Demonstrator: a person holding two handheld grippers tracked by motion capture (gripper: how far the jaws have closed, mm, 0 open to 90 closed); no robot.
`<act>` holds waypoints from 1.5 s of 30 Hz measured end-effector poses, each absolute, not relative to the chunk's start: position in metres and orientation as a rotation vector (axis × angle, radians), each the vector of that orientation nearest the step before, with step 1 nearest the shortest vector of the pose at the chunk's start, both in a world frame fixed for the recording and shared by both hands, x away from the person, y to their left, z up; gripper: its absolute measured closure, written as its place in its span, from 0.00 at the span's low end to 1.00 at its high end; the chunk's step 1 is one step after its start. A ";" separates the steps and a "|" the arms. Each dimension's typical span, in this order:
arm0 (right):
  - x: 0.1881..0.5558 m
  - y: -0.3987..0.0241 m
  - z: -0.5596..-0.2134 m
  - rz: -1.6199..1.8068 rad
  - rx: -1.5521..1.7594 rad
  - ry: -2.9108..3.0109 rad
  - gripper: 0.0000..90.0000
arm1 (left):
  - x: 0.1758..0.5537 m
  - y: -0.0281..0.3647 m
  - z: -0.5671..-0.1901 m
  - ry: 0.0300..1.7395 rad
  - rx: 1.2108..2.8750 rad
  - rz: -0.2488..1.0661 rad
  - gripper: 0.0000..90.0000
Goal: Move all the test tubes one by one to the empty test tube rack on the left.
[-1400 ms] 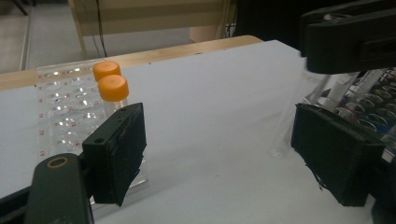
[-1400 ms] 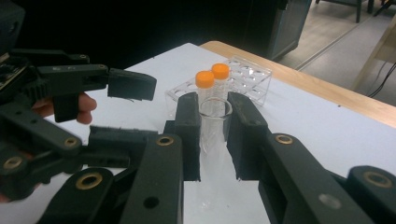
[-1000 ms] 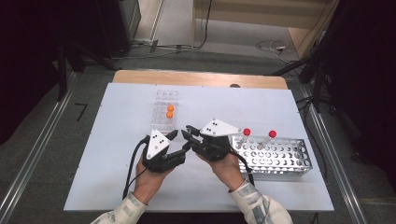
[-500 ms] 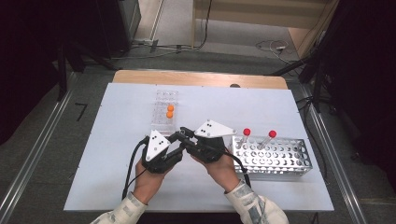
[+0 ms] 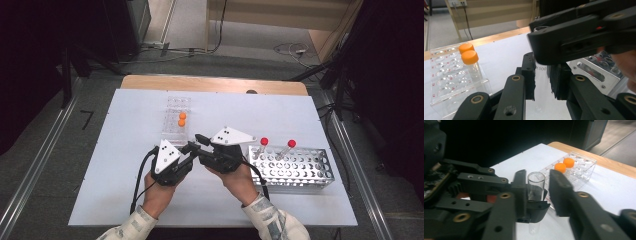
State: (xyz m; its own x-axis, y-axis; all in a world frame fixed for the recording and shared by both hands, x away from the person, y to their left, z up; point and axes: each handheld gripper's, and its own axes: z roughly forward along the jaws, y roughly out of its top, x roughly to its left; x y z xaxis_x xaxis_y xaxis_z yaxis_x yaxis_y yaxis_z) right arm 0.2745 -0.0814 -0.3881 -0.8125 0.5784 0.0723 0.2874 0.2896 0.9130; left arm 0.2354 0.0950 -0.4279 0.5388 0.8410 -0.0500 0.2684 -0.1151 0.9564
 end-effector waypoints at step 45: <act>0.222 -0.228 -0.385 1.465 0.858 2.173 0.47 | 0.332 0.152 -0.428 1.216 1.488 0.834 0.85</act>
State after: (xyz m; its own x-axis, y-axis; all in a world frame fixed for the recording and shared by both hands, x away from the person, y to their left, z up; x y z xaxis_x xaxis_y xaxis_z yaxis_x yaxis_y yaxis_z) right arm 0.2223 -0.2277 -0.3848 -0.7404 0.6718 0.0231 0.2732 0.2694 0.9234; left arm 0.3316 0.1519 -0.4280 0.2566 0.9634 -0.0782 0.2738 0.0051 0.9618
